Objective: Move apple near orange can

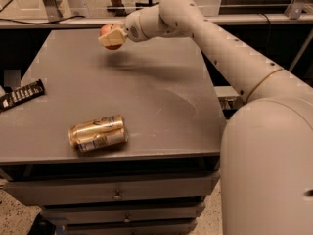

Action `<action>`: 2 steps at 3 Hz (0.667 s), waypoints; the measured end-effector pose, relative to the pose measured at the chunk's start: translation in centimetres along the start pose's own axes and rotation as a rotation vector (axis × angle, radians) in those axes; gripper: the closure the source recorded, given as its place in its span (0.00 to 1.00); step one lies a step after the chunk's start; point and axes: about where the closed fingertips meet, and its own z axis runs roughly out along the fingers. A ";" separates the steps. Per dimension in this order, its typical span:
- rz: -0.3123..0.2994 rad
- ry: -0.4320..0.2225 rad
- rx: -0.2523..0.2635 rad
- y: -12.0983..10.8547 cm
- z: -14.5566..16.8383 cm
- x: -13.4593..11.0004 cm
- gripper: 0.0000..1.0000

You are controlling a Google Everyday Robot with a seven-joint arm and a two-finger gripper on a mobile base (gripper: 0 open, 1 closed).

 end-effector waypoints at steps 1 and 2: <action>-0.023 -0.032 0.013 1.1 -3.7 -1.3 1.00; -0.042 -0.057 0.006 2.9 -7.8 -0.7 1.00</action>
Offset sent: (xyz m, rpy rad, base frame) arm -0.1079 -0.0976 0.0403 0.0468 -0.0939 0.0239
